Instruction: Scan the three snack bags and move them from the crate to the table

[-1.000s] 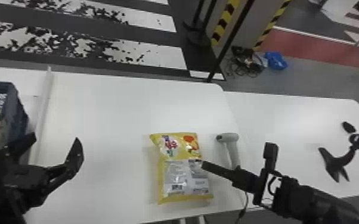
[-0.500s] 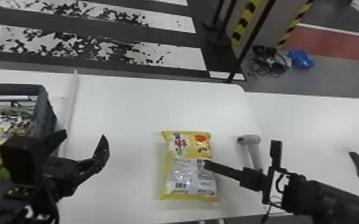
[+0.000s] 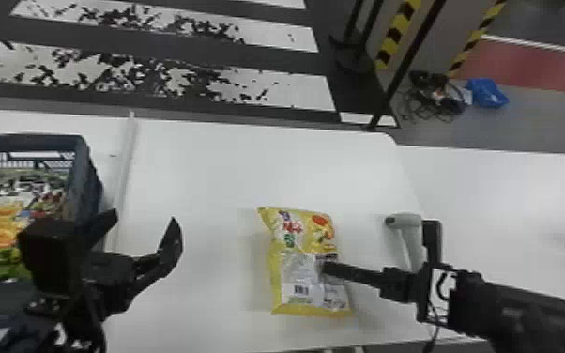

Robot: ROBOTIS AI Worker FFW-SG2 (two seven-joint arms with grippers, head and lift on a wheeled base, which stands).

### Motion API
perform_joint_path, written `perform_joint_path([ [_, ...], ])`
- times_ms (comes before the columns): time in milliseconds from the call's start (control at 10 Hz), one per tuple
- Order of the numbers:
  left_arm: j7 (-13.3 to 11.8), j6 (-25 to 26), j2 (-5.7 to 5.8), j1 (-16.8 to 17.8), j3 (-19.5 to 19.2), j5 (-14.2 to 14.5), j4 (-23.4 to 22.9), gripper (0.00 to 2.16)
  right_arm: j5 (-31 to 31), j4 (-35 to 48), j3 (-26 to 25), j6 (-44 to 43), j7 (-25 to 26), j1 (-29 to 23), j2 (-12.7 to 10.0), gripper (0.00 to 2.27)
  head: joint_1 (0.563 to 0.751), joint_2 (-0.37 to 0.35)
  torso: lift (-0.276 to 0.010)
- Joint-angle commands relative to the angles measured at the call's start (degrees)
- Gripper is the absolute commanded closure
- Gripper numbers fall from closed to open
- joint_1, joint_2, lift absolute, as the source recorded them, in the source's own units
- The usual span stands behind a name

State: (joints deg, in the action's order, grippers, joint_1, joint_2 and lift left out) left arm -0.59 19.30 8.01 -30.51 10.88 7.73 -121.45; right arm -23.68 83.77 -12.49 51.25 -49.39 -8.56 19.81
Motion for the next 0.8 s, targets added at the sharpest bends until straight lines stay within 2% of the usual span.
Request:
perform_joint_path([
  [0,0.2,0.0,0.08,-0.5,0.0,0.0,-0.2,0.03,-2.3,3.9,-2.2,1.1,-0.1,-2.6,0.0,2.24,0.695,-0.213,-0.062],
  [200,0.3,-0.4,0.08,-0.8,0.2,0.0,-0.5,0.03,-9.3,11.4,-8.4,5.8,-1.6,-6.3,0.1,2.24,0.695,-0.219,-0.062],
  [400,0.5,-0.7,-0.18,-0.2,1.4,-0.4,-0.3,0.03,-16.4,13.9,-15.9,6.7,-2.6,-6.9,0.1,2.24,0.695,-0.239,-0.062],
  [500,0.5,-0.7,-0.18,0.0,1.5,-0.4,-0.3,0.03,-21.1,11.6,-20.0,2.2,-1.8,-5.6,-0.2,2.24,0.695,-0.254,-0.062],
  [600,0.5,-0.7,-0.18,0.1,1.5,-0.4,-0.3,0.03,-26.6,7.1,-23.2,-7.9,1.5,-3.8,-0.4,2.24,0.695,-0.293,-0.062],
  [700,0.6,-0.7,-0.01,0.1,1.3,-0.3,-0.1,0.03,-28.2,2.5,-24.3,-21.0,7.1,-1.5,-0.4,2.24,0.695,-0.343,-0.062],
])
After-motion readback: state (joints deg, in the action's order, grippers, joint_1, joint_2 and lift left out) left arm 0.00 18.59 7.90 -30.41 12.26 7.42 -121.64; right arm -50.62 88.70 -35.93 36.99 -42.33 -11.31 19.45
